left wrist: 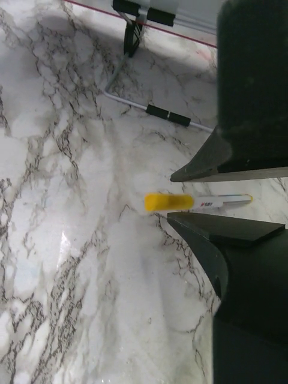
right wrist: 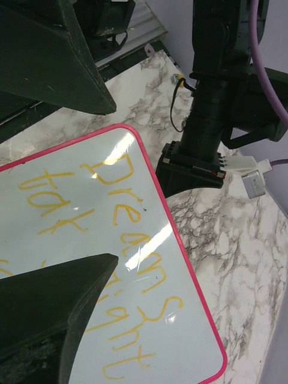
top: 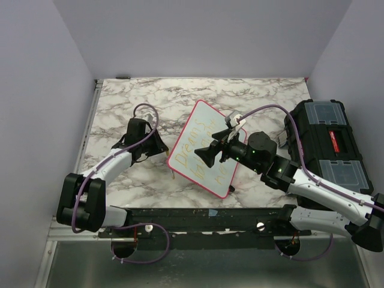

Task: Write a sentence on the whiteboard
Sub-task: Place the whiteboard marker at the center of the board, then reset both arms

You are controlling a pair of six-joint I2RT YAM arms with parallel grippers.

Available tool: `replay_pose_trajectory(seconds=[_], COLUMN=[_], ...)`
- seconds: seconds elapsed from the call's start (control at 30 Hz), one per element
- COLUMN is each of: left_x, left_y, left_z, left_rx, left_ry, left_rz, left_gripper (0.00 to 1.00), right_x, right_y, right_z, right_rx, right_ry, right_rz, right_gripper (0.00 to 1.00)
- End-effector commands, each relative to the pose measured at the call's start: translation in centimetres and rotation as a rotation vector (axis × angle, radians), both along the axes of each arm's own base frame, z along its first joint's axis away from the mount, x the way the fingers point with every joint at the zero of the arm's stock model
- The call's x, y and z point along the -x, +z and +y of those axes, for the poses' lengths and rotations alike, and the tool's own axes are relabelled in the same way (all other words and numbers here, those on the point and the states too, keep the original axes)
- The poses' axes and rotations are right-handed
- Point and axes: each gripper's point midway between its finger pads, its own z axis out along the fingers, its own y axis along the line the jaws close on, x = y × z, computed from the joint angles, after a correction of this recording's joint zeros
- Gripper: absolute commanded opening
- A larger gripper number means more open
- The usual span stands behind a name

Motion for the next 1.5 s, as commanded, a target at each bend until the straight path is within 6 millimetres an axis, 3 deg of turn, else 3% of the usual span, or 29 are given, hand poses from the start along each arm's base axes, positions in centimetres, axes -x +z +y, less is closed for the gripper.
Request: replay_pose_trajectory(seconds=[0.0,0.1,0.17,0.2,0.37,0.73,0.93,1.13,1.3,1.47], left_x=[-1.1,-1.5,-1.8,-1.8,-2.0,-0.8,1.1,4.3,6.8,8.8], left_y=[2.0,2.9,3.4,3.7,5.8,13.2,16.3,19.4,20.6,20.2], left_z=[-0.7,-0.2,0.4,0.7,1.9,6.6,8.0,7.4,8.8,10.1], left_rx=[-0.003,-0.027,-0.058,-0.068,-0.125,-0.227,-0.184,-0.091,-0.133,-0.177], left_ry=[-0.039,-0.026,0.002,0.008,0.041,0.204,0.292,0.267,0.281,0.304], left_rz=[-0.073,-0.099,-0.107,-0.112,-0.160,-0.434,-0.583,-0.653,-0.694,-0.721], left_gripper=[0.34,0.57,0.95,0.98,0.98,0.98,0.98,0.98,0.99,0.98], right_x=[0.0,0.1,0.1,0.1,0.0,-0.9,-1.3,-1.0,-0.8,0.0], right_y=[-1.5,-1.3,-1.3,-1.3,-1.3,-0.3,-0.4,-1.8,-2.9,-4.1], right_z=[-0.6,-0.8,-0.9,-1.0,-1.2,-3.3,-4.7,-6.0,-7.6,-8.5], right_rx=[0.030,0.028,0.028,0.027,0.032,-0.025,-0.062,-0.085,-0.121,-0.134], right_ry=[-0.026,-0.031,-0.035,-0.037,-0.051,-0.175,-0.256,-0.290,-0.349,-0.349], right_rz=[0.029,0.027,0.025,0.026,0.028,0.026,0.055,0.057,0.084,0.101], right_gripper=[1.00,1.00,1.00,1.00,1.00,1.00,1.00,1.00,1.00,1.00])
